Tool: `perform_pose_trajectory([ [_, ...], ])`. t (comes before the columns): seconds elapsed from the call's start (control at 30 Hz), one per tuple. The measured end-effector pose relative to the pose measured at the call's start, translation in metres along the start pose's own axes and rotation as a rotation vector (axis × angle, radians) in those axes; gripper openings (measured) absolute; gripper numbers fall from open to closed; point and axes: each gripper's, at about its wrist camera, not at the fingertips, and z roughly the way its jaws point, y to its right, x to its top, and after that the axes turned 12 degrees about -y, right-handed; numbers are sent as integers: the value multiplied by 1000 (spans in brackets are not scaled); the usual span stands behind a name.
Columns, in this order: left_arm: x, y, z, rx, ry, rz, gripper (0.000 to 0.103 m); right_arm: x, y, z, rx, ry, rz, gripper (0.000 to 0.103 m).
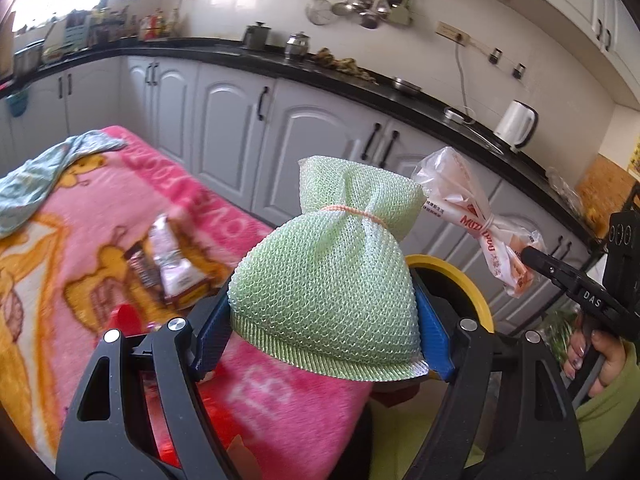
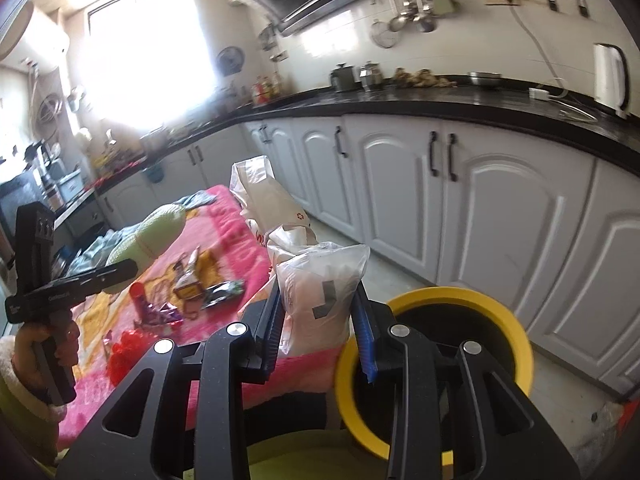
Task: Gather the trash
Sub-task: 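Carry both items over the bin and open both tools to drop them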
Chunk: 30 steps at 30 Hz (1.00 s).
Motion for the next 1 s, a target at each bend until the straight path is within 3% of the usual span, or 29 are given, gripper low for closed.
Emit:
perform_pose_trajectory([
  [0.43,13,81,47,-79,-61,147,70,-19,64,-34,-93,58,146,30],
  [1.0,-4,150,135,-114,-221,250,71,-45,120,-20,-144,-7,303,34],
])
